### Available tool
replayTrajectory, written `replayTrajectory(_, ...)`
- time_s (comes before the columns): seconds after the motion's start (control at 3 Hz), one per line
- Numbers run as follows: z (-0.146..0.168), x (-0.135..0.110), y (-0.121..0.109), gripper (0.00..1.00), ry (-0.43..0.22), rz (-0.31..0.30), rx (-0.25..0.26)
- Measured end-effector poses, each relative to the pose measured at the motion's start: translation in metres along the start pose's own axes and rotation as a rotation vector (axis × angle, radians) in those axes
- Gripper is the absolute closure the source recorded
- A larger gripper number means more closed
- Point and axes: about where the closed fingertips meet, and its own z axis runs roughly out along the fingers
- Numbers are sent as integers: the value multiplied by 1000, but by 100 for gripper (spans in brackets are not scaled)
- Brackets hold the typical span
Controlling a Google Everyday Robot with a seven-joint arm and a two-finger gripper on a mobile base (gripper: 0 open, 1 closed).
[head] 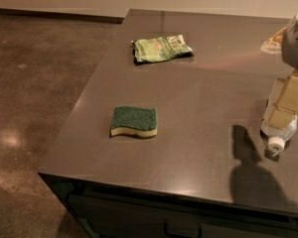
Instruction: Pick blue plastic bottle
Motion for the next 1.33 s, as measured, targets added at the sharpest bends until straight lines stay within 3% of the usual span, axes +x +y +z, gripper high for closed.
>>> replayTrajectory(0.67,-1,0,-1,0,-10,-22,1)
replayTrajectory(1.0,4,4,-8,0,-33,-104,-44)
replayTrajectory(1.33,13,12,-21,0,-45,-246,-78)
